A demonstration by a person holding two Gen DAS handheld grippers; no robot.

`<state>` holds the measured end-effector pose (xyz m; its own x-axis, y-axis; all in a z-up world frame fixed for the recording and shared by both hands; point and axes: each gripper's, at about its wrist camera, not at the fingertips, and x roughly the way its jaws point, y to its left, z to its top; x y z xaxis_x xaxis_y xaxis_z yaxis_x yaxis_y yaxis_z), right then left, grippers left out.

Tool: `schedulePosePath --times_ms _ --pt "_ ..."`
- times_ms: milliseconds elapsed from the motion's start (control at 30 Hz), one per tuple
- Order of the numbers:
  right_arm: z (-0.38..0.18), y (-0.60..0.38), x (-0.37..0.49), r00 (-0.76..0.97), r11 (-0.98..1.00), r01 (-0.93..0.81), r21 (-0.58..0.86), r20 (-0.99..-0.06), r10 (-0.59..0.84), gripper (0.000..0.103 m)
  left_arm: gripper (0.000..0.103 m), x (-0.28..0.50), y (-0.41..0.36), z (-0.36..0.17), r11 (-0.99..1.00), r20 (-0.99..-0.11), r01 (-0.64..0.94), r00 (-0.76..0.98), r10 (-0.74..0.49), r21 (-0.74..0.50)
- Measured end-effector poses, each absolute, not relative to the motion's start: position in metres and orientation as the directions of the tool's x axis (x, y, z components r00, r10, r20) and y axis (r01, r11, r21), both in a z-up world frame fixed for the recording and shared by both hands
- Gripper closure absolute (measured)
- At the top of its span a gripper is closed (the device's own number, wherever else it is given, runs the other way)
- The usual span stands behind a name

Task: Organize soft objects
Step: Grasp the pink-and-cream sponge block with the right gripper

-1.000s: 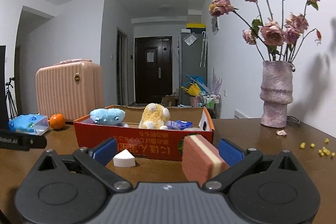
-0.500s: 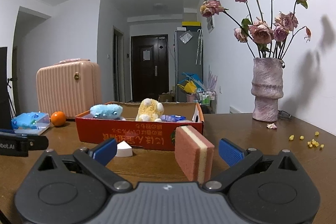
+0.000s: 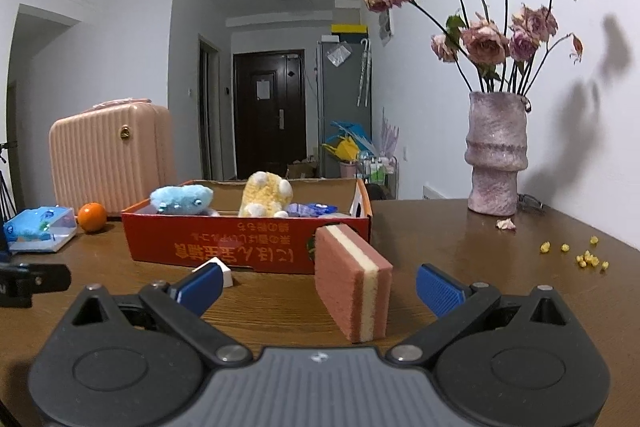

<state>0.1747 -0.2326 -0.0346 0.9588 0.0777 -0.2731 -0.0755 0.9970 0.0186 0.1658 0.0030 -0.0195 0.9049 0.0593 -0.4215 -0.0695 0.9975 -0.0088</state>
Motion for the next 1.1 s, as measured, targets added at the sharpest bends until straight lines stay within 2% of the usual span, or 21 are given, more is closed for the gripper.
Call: schedulePosePath --times_ms 300,767,1100 --pt "-0.035 -0.247 0.215 0.952 0.999 -0.005 0.043 -0.305 0.018 0.000 0.000 0.175 0.007 -0.021 0.995 -0.435 -0.097 0.896 0.085 -0.005" --pt "-0.044 -0.240 0.270 0.930 1.000 -0.009 -0.008 -0.367 0.005 0.002 0.000 0.178 0.007 -0.024 0.995 -0.449 -0.100 0.889 0.090 0.001" --pt "-0.054 -0.243 0.301 0.888 0.999 -0.035 0.003 -0.459 0.032 0.024 0.000 0.179 0.007 -0.026 0.995 -0.458 -0.102 0.884 0.090 0.000"
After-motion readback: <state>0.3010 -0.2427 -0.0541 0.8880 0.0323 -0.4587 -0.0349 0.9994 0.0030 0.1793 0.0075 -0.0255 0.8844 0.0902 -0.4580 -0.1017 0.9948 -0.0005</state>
